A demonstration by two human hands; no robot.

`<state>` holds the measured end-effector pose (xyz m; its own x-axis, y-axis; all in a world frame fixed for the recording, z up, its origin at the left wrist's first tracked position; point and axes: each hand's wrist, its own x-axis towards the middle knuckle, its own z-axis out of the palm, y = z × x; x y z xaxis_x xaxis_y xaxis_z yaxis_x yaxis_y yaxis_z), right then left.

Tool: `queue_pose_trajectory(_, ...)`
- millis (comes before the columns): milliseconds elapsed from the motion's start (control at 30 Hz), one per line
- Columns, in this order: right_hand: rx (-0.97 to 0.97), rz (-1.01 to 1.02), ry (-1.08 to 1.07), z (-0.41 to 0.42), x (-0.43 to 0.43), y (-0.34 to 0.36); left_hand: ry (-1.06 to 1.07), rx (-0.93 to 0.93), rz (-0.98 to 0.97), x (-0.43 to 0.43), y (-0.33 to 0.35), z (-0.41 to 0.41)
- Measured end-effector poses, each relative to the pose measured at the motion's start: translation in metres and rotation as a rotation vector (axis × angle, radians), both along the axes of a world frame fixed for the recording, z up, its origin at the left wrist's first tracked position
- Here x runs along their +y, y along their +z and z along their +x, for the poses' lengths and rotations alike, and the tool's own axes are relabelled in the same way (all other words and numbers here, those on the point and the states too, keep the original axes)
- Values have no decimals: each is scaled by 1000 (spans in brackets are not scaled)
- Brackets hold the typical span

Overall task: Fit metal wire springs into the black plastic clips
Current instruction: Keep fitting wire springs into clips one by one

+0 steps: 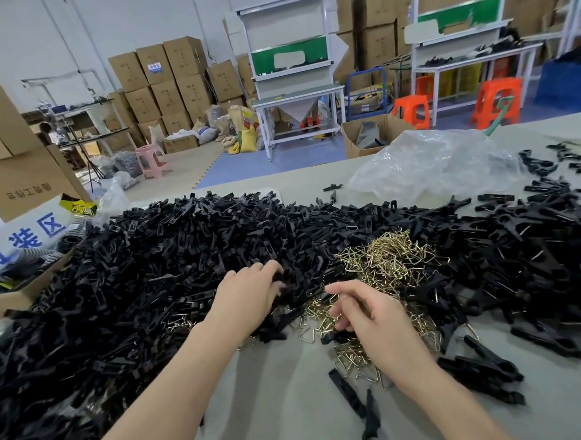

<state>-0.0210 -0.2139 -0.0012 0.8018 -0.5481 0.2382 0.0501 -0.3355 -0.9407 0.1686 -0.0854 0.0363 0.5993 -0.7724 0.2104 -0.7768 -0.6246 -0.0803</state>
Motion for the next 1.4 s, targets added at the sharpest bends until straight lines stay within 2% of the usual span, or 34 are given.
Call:
queue_pose_trajectory(133, -4, -25, -3, 0, 0, 0, 68, 122, -482, 15, 4, -23)
queue_pose_trajectory(267, -2, -70, -6, 0, 1, -1, 93, 380, -854, 20, -12, -64)
queue_pose_trajectory(333, 5, -135, -12, -1, 2, -1, 72, 385, -849, 19, -23, -82)
queue_pose_trajectory(467, 11, -257, -29, -3, 5, 0, 20, 192, -615, 19, -32, -93)
queue_pose_trajectory(567, 8, -258, -31, -2, 6, 1, 34, 185, -618, 21, -27, -90)
queue_pose_trajectory(667, 12, -276, -40, -1, 6, 2, 31, 168, -709, 24, -24, -94)
queue_pose_trajectory(733, 8, -310, -25, -1, 7, 3, 11, 270, -801, 24, -22, -99)
queue_pose_trajectory(900, -25, -287, 125, -2, 16, 7, -70, 662, -1001, 12, -24, -121)
queue_pose_trajectory(1033, -79, -211, 130, -3, 19, 8, -62, 840, -1105, 5, -25, -129)
queue_pose_trajectory(1100, -80, -160, 118, -2, 18, 6, -66, 857, -1110, 3, -27, -131)
queue_pose_trajectory(1300, -60, -78, 36, 2, 21, 4, -87, 750, -1043, 0, -32, -133)
queue_pose_trajectory(1400, -97, 48, 8, 1, 16, 7, -39, 697, -1060, 3, -32, -129)
